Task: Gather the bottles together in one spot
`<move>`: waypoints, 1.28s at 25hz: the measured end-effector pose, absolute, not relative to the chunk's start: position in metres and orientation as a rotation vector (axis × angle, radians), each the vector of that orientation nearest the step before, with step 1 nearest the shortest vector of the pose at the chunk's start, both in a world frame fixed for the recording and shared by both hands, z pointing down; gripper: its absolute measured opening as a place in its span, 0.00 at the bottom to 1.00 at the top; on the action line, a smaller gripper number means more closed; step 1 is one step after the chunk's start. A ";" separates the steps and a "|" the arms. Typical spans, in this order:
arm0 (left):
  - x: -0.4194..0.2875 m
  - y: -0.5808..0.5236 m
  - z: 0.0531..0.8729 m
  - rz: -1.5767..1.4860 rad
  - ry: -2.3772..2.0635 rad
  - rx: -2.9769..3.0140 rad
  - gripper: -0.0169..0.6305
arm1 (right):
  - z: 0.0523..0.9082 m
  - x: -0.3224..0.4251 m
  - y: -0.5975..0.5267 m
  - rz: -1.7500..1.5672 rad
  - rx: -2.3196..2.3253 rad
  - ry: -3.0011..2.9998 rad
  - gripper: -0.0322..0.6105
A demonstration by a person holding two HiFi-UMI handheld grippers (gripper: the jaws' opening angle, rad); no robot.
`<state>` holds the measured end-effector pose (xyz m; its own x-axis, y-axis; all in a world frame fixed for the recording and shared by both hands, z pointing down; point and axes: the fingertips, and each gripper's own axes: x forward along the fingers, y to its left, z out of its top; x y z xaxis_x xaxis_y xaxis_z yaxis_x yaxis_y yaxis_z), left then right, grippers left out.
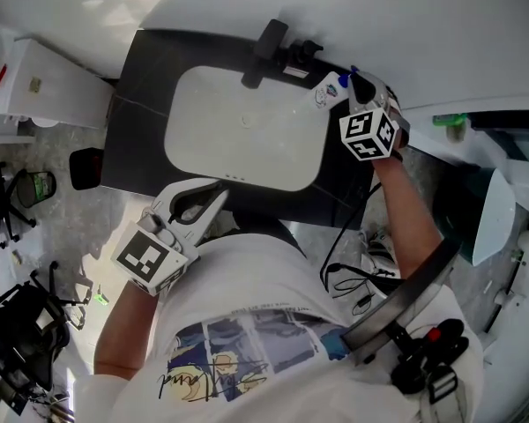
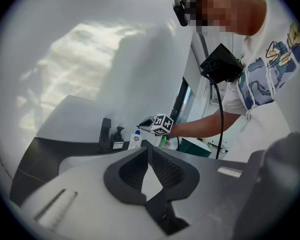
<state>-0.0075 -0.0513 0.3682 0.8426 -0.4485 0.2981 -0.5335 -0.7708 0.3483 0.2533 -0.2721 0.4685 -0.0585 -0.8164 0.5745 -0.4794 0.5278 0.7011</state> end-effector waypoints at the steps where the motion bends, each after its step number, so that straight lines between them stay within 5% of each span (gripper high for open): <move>1: -0.007 -0.052 0.368 0.278 -0.731 2.595 0.07 | 0.465 0.257 -0.279 -0.415 1.098 -1.693 0.09; 13: -0.003 -0.059 0.372 0.299 -0.746 2.566 0.07 | 0.473 0.258 -0.300 -0.822 1.053 -1.480 0.09; 32: -0.011 -0.050 0.367 0.302 -0.708 2.594 0.07 | 0.481 0.237 -0.265 -0.803 1.098 -1.508 0.15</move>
